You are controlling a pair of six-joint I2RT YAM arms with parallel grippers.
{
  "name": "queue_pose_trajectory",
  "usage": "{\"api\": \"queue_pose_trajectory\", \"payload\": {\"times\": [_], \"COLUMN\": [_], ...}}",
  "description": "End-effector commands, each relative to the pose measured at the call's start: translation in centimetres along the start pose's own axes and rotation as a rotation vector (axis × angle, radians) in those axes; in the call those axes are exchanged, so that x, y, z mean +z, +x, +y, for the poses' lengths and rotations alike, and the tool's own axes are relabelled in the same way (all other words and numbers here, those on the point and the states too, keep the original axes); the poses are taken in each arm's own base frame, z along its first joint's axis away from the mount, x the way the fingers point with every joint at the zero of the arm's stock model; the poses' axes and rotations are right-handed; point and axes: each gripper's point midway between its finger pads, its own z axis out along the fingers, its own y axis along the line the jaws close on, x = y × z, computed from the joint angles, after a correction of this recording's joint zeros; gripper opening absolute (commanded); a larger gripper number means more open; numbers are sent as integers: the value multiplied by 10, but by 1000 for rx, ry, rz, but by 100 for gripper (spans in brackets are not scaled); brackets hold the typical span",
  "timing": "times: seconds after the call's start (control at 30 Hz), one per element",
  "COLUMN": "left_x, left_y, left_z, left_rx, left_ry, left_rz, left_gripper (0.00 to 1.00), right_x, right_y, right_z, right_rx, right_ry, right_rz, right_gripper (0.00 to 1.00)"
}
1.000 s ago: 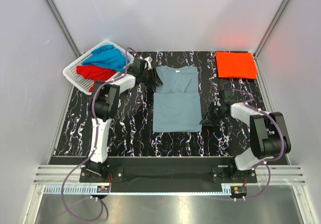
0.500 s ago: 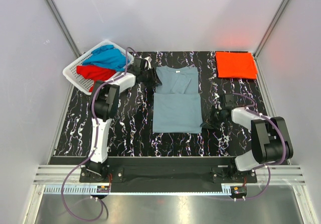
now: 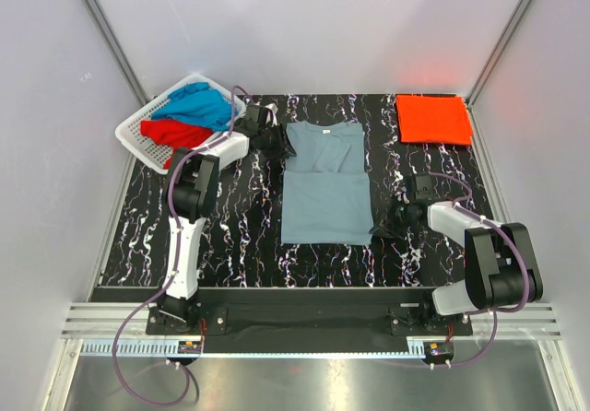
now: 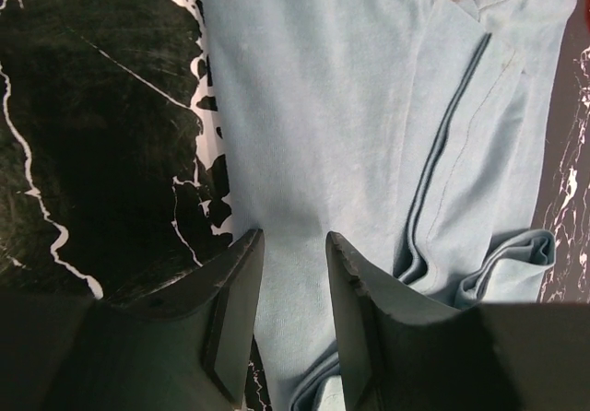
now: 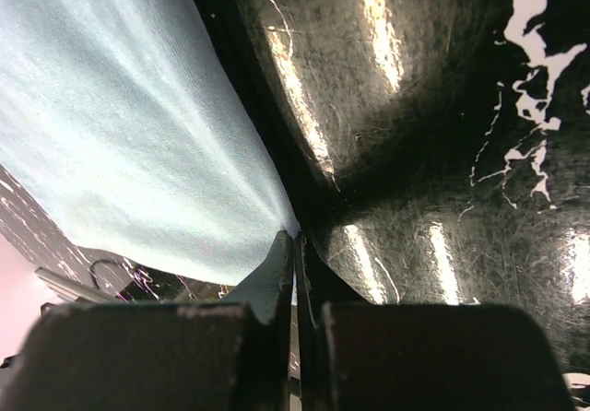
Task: Fold and stack the t-shirts
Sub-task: Fold the tshirt
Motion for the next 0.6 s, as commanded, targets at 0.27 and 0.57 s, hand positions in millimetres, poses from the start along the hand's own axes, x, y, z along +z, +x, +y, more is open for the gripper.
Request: {"api": "queue_pose_trajectory", "payload": {"times": [0.27,0.57], "left_x": [-26,-105], "left_y": [-9,-14], "left_z": [-13,-45], "left_rx": [7,84], "left_ry": [65,48], "left_rz": [25,8], "left_gripper": [52,59], "right_x": [-17,-25], "right_y": [-8,12], "right_z": [9,14], "right_rx": [-22,-55], "right_ry": [13,-34], "right_rz": [-18,68], "right_gripper": [40,50]}}
